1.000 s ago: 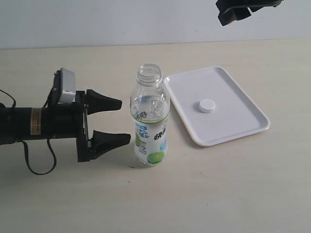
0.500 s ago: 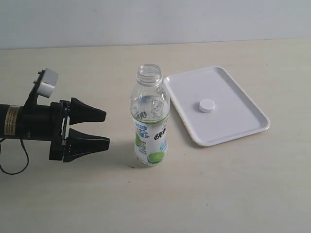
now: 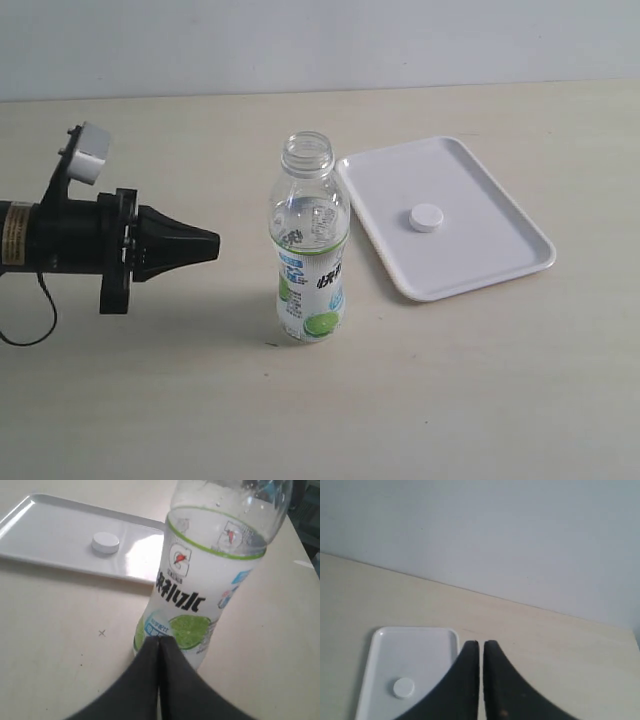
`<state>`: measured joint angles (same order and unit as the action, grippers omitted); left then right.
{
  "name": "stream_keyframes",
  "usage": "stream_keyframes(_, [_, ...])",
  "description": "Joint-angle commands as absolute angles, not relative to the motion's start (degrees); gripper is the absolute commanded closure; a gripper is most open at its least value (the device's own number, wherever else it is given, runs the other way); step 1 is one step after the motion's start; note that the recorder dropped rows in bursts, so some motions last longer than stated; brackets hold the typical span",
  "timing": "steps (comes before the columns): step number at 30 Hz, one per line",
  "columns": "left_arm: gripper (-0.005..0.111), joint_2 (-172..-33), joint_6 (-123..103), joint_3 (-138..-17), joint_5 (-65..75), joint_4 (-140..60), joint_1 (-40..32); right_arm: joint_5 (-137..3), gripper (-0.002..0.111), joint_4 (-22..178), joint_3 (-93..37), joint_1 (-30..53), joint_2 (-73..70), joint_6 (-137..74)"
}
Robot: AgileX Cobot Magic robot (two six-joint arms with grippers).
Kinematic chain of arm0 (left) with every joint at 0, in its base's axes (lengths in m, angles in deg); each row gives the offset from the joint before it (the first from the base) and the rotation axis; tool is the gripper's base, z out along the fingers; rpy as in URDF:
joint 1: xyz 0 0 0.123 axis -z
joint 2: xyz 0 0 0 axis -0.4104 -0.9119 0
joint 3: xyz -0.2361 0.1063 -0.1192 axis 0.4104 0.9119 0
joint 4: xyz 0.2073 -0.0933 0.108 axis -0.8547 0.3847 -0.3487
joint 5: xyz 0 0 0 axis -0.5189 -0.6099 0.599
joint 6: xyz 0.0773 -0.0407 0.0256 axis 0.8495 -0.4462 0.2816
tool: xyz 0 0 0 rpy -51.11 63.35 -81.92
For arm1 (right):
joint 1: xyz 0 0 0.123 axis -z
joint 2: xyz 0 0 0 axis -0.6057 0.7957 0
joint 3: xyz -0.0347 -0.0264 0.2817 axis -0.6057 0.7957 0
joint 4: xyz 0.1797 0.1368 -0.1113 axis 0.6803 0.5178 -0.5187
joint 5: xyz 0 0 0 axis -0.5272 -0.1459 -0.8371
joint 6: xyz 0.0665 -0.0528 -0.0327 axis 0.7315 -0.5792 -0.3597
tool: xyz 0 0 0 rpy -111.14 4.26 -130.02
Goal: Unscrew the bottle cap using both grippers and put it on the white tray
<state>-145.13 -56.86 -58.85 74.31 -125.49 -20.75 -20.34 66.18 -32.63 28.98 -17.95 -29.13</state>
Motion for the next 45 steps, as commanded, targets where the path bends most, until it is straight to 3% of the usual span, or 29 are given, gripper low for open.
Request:
stream_keyframes(1, [0.107, -139.76, -62.15, -58.37, 75.19, -125.49, -21.18, -28.21, 0.108, 70.04, -19.52, 29.24, -30.92, -28.56])
stream_keyframes(8, [0.107, -129.38, -63.1, -51.98, 75.19, -118.49, -23.36, -30.59, 0.108, 73.9, -2.28, 29.24, -50.95, -29.07])
stream_keyframes(16, [0.107, -117.34, -62.04, -39.05, 75.19, -104.69, -28.22, -30.59, 0.108, 82.55, 7.26, 29.24, -62.39, -29.07])
stream_keyframes(27, [0.107, -105.81, -54.68, -24.72, 75.19, -87.27, -28.25, -29.21, 0.108, 82.82, 7.6, 29.24, -63.94, -29.07])
stream_keyframes(45, [0.107, -103.62, -51.77, -23.75, 75.19, -87.43, -28.25, -29.21, 0.108, 82.82, 7.6, 29.24, -63.94, -29.07])
